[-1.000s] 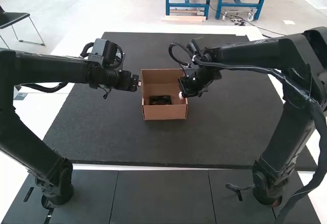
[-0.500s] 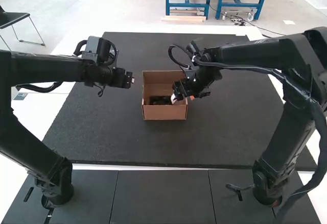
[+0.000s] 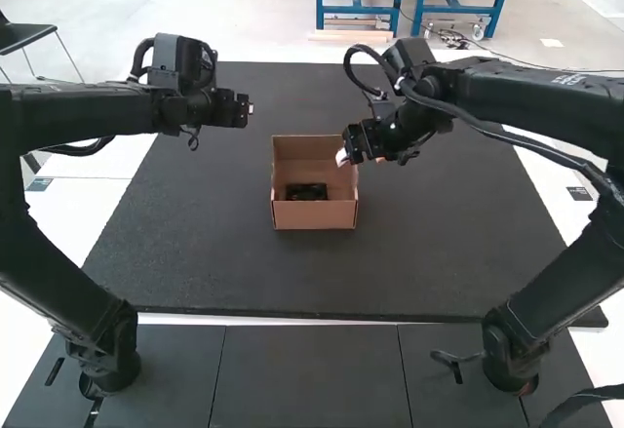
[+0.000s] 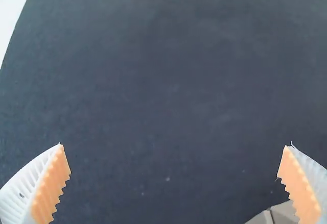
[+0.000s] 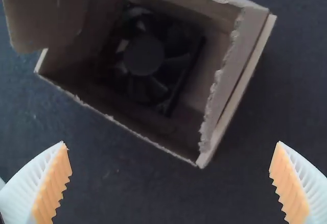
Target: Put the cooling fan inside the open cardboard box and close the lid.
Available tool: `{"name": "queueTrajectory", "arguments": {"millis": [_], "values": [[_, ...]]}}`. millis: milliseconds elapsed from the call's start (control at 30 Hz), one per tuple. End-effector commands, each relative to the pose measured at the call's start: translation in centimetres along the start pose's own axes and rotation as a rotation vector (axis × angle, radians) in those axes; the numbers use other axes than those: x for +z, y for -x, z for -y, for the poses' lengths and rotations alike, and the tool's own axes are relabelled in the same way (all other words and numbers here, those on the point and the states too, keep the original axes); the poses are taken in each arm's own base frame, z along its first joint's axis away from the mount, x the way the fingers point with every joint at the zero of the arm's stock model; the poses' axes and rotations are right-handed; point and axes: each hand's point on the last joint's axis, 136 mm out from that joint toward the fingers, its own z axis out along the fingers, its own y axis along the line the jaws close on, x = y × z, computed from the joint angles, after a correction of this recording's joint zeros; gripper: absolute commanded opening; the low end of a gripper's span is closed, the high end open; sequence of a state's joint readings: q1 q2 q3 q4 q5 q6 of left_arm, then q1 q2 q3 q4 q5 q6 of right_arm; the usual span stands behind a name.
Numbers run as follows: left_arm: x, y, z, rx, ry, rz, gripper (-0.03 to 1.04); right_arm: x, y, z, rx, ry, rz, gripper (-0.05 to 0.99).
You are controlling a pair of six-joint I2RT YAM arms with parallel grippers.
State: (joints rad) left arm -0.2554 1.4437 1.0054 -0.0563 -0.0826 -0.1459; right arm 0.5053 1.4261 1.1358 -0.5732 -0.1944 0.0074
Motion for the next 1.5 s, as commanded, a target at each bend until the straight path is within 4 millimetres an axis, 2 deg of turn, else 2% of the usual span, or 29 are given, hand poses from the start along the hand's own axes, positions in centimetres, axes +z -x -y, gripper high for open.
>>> {"name": "queueTrajectory", "arguments": {"millis": [0,233,433,600,733,833,1167,1467], "values": [[0.7,1.0,1.1,0.017,-0.014,0.019,0.96,-2.2,0.8,0.3,0.004,-0.012,0.087,0.88],[1.8,1.3,2.9,0.015,-0.051,0.018,0.96,-6.7,1.6,-0.7,-0.035,-0.001,0.255,0.89],[2.7,1.7,3.7,0.02,-0.064,0.027,0.96,-9.1,0.5,-1.1,-0.047,0.001,0.3,0.89],[3.0,1.9,5.2,0.037,-0.097,0.019,0.96,-9.6,-1.5,-1.0,-0.041,-0.002,0.276,0.89],[2.8,0.5,7.6,0.072,-0.178,-0.056,0.96,-9.7,-1.7,-0.8,-0.039,-0.005,0.276,0.89],[2.4,-0.7,8.7,0.088,-0.21,-0.111,0.96,-9.5,-1.9,-0.7,-0.036,-0.013,0.27,0.89],[0.8,-2.7,8.8,0.108,-0.225,-0.235,0.96,-9.1,-1.8,-0.4,-0.035,-0.024,0.271,0.89],[0.8,-6.9,8.5,0.114,-0.23,-0.334,0.96,-8.7,-2.0,0.0,-0.026,-0.031,0.263,0.89]]}}
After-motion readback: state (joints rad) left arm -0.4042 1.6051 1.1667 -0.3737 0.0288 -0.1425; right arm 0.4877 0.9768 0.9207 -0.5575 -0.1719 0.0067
